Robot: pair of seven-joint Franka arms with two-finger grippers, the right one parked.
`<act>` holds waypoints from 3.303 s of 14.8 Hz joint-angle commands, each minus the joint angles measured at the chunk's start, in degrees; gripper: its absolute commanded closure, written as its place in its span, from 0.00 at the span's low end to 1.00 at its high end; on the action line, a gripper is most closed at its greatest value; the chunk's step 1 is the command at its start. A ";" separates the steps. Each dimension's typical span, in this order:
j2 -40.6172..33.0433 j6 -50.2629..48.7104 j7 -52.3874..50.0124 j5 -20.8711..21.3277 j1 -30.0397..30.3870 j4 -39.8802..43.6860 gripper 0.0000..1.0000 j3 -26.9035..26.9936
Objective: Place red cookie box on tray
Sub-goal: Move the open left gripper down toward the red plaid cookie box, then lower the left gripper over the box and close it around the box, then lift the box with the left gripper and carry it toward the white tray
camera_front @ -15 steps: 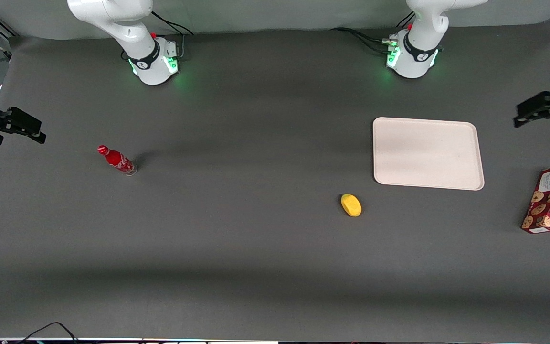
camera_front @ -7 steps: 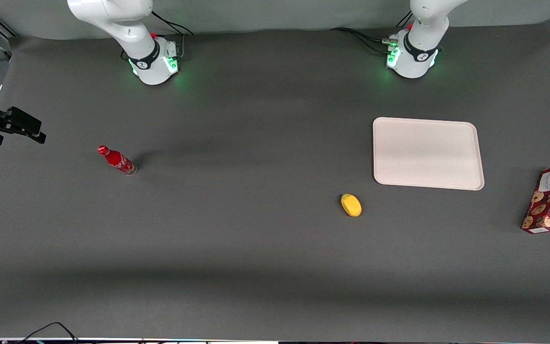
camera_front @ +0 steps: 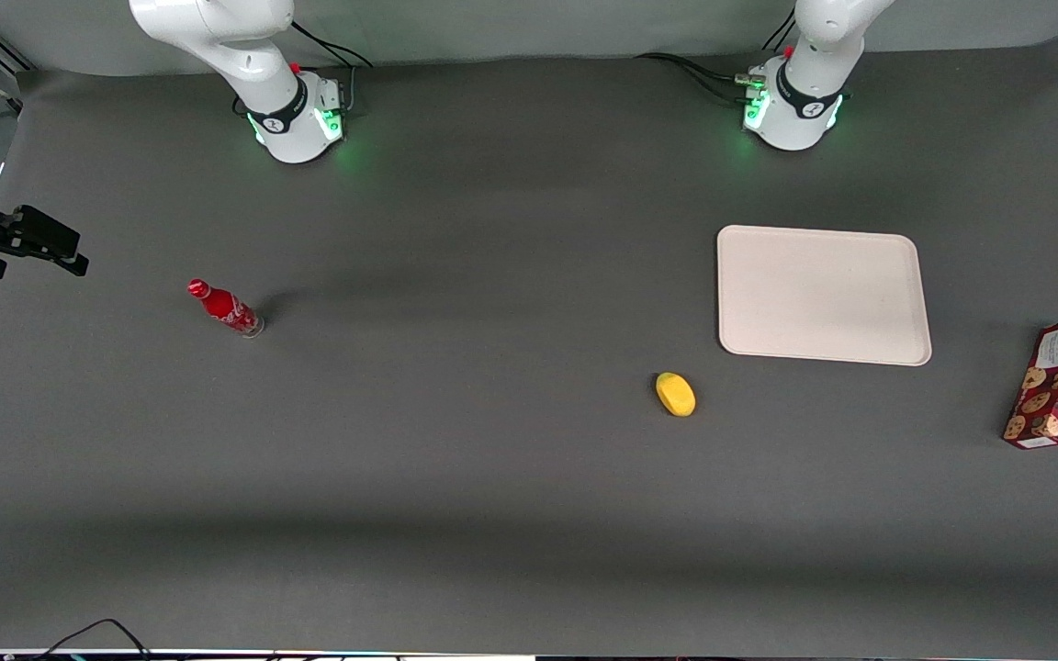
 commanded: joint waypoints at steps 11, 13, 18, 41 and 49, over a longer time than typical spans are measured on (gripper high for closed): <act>16.92 25.96 12.75 4.56 5.39 -8.87 0.00 1.18; 18.25 29.13 12.66 4.56 5.57 -9.92 0.00 1.36; 21.15 40.39 11.60 4.56 5.39 -15.46 0.00 4.52; 23.80 44.80 7.59 3.94 5.48 -17.84 1.00 6.63; 8.26 22.05 -6.75 3.85 4.34 -16.35 1.00 2.43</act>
